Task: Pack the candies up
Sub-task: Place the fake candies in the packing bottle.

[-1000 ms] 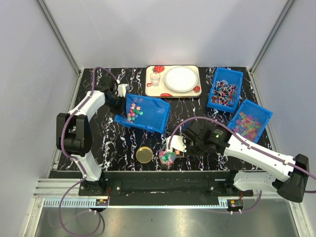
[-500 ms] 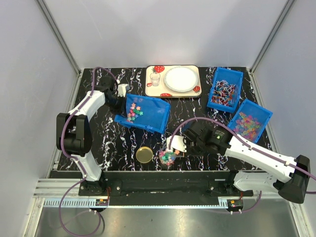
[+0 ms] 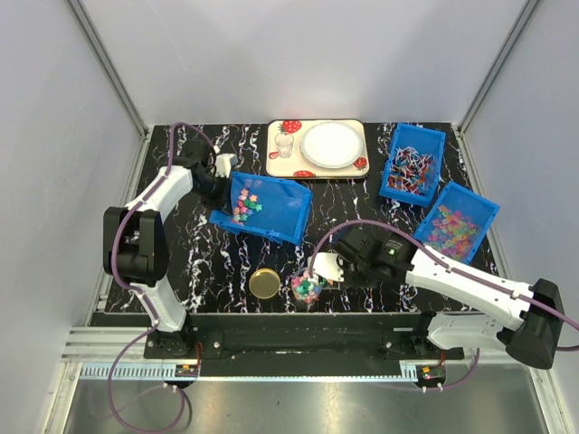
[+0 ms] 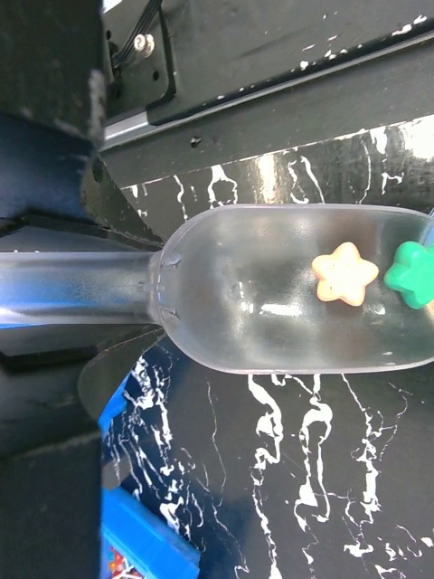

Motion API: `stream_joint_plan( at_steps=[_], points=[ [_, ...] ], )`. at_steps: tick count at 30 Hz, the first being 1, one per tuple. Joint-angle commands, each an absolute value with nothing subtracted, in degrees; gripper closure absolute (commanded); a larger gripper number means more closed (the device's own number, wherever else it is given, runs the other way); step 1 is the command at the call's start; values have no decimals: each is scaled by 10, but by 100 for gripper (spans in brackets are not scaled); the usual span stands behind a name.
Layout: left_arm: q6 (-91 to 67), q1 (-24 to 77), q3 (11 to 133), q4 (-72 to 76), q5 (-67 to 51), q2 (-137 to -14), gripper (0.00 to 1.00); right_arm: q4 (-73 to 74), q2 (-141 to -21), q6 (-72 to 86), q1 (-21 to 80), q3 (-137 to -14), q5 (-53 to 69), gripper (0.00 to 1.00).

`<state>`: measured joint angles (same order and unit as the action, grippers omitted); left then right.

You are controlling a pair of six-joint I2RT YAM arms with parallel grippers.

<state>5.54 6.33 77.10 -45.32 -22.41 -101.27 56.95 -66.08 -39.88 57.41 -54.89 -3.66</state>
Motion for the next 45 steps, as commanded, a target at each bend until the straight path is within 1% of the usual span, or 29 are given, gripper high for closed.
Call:
stream_joint_plan(
  at_steps=[1,8,15,21,24,28,33,35,42,45],
  points=[
    [54,63,794,-432,-243,-981,100,599,-677,-420,580,-599,-75,100],
    [55,63,794,-432,-245,-982,100,631,-700,-425,587,-616,-97,100],
    [54,63,794,-432,-247,-981,100,644,-700,-421,595,-626,-106,100],
    [54,63,794,-432,-245,-982,100,645,-691,-430,598,-659,-120,100],
    [54,63,795,-431,-246,-982,100,638,-687,-429,599,-676,-95,100],
    [54,63,795,-432,-246,-983,100,618,-698,-419,599,-682,-22,100],
    [55,63,794,-432,-246,-978,100,587,-718,-419,607,-660,-2,100],
    [55,63,795,-431,-245,-980,100,579,-726,-414,613,-653,26,100],
    [55,63,795,-432,-247,-982,100,544,-748,-408,619,-611,46,100],
    [55,63,795,-431,-248,-979,100,522,-765,-406,620,-590,20,100]
  ],
)
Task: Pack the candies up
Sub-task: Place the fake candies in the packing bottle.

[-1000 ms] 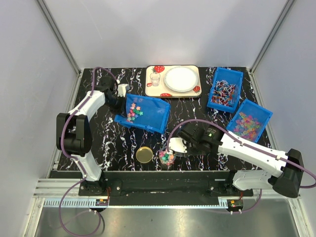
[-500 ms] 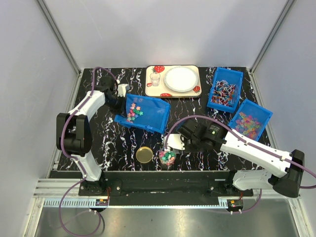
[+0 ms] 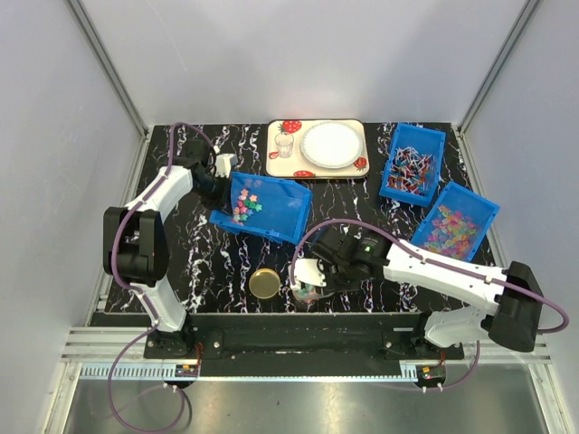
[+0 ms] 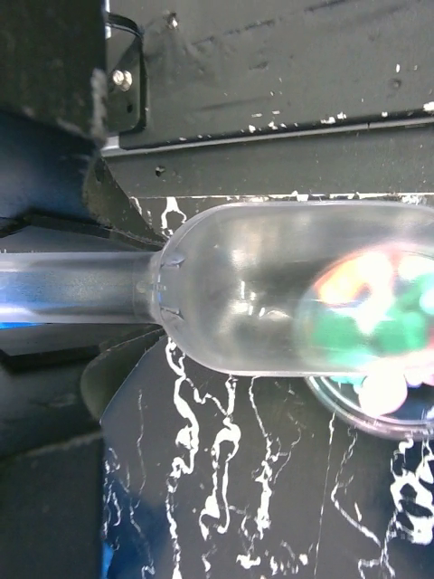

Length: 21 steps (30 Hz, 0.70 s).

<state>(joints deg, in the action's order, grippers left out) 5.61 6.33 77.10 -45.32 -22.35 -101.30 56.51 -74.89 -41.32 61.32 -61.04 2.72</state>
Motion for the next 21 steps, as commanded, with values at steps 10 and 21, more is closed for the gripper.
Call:
stream_joint_plan(
  at_steps=[10,21],
  points=[
    [54,63,795,-432,-247,-981,100,480,-743,-417,620,-569,-69,100],
    [55,63,794,-432,-247,-982,100,475,-709,-411,620,-589,-70,100]
  ],
)
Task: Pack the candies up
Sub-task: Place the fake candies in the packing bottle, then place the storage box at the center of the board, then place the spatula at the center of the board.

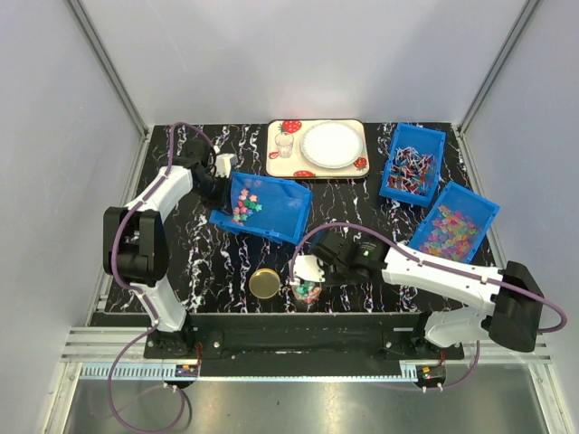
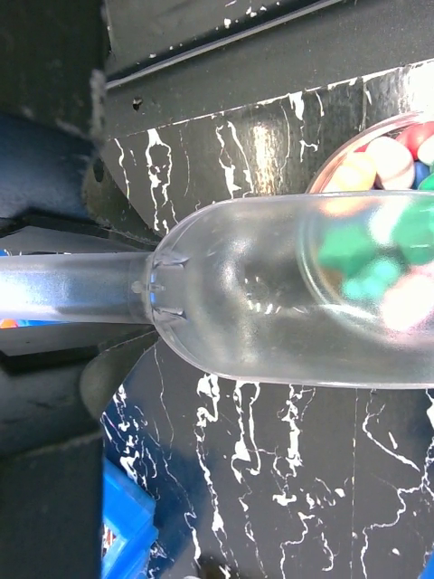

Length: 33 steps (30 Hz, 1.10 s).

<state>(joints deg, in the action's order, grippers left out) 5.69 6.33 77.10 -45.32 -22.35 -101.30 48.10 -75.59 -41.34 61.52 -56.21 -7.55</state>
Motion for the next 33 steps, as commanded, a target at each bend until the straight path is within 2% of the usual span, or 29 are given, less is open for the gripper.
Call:
stream_joint_plan(
  at_steps=[1,5,10,16,33],
  points=[
    [55,63,795,-432,-246,-982,100,477,-701,-410,620,-605,-63,100],
    [55,63,795,-432,-246,-983,100,470,-683,-410,613,-634,-66,100],
    [55,63,794,-432,-243,-983,100,390,-695,-424,592,-633,-117,100],
    [47,63,800,-433,-205,-987,100,293,-729,-418,513,-654,-137,100],
    [61,24,889,-475,-108,-1073,100,173,-777,-361,309,-549,-24,100]
  ],
)
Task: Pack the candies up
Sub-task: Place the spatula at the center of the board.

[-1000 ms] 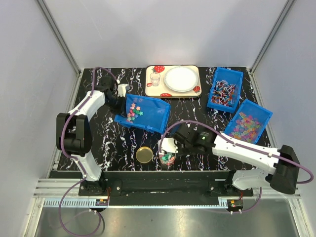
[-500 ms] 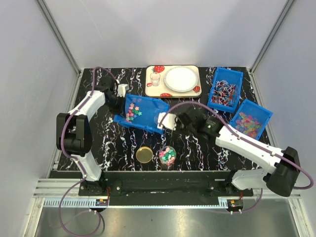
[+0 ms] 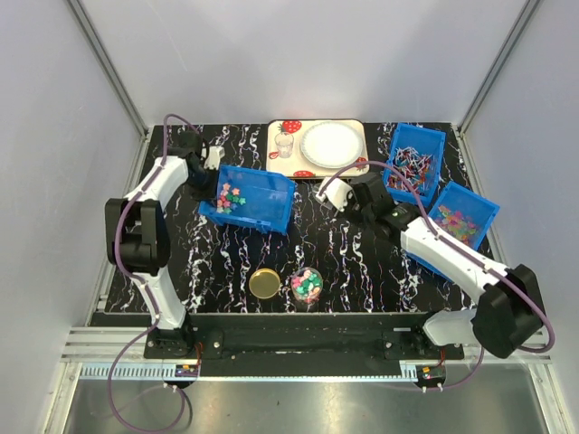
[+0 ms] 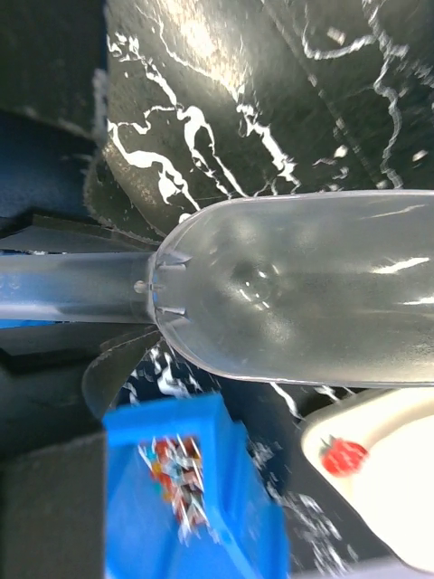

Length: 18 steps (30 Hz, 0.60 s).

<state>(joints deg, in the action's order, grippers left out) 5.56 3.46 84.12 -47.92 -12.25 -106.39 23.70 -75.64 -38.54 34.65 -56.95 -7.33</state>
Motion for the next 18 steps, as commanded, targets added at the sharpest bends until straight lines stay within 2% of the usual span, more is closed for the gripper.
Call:
stream_joint_plan(
  at_steps=[1,7,18],
  points=[
    [62,21,893,-478,-105,-1077,100,157,-783,-359,298,-545,-6,100],
    [61,1,918,-483,-86,-1101,100,121,-844,-341,256,-532,43,100],
    [57,-27,944,-490,-53,-1133,100,113,-922,-328,233,-545,54,100]
  ],
)
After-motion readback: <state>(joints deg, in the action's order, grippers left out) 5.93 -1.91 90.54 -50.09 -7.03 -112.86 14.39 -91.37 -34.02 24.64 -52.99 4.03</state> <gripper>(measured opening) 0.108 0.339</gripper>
